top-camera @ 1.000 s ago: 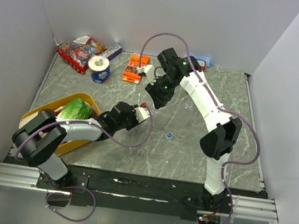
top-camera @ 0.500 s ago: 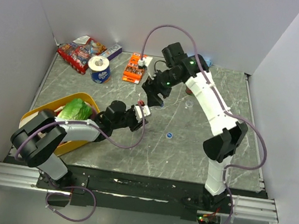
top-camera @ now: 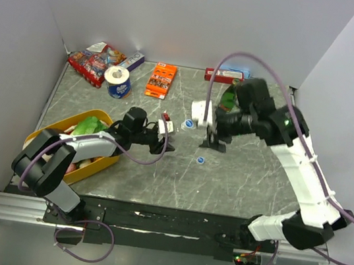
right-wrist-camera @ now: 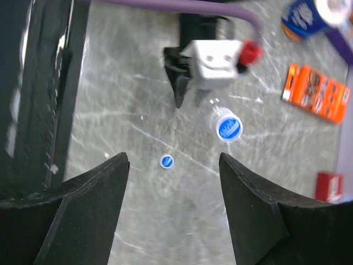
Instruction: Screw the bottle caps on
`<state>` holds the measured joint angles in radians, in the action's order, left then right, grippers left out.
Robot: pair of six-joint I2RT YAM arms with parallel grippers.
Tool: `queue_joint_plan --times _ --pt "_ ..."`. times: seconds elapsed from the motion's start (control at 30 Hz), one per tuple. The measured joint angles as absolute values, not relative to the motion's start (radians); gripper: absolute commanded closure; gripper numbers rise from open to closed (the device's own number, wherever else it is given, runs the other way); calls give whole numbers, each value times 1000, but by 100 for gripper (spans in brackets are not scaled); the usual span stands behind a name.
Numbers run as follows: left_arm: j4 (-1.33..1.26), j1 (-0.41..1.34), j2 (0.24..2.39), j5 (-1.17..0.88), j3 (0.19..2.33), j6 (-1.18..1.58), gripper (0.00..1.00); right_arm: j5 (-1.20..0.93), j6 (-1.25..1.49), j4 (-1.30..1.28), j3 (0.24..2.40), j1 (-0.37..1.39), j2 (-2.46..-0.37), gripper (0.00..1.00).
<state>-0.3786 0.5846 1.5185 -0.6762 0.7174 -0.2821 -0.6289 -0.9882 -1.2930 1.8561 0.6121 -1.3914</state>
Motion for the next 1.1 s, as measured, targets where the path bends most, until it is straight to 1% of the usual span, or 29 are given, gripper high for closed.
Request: queue_joint_plan --times 0.1,0.2,0.43,0.57,0.8,0.97,1.1 --pt "-262 584 1518 -728 764 -376 99 -603 -1126 -1280 1754 665 -1342 28" --pt "-165 584 1518 -757 801 -457 99 -571 -1218 -1259 1700 688 -1354 29" --pt "6 585 1518 -781 865 -608 99 -529 -1344 -1214 1680 704 -1385 31" --pt "73 590 1518 -785 877 -665 99 -524 -1399 -1212 1676 710 -1384 34" --pt "107 591 1513 -786 879 -691 99 -522 -1481 -1260 1675 714 -1390 37" --pt "118 591 1499 -786 879 -695 99 -518 -1502 -1305 1676 717 -1420 37" --pt "118 591 1494 -788 880 -698 99 -512 -1501 -1294 1674 721 -1430 39"
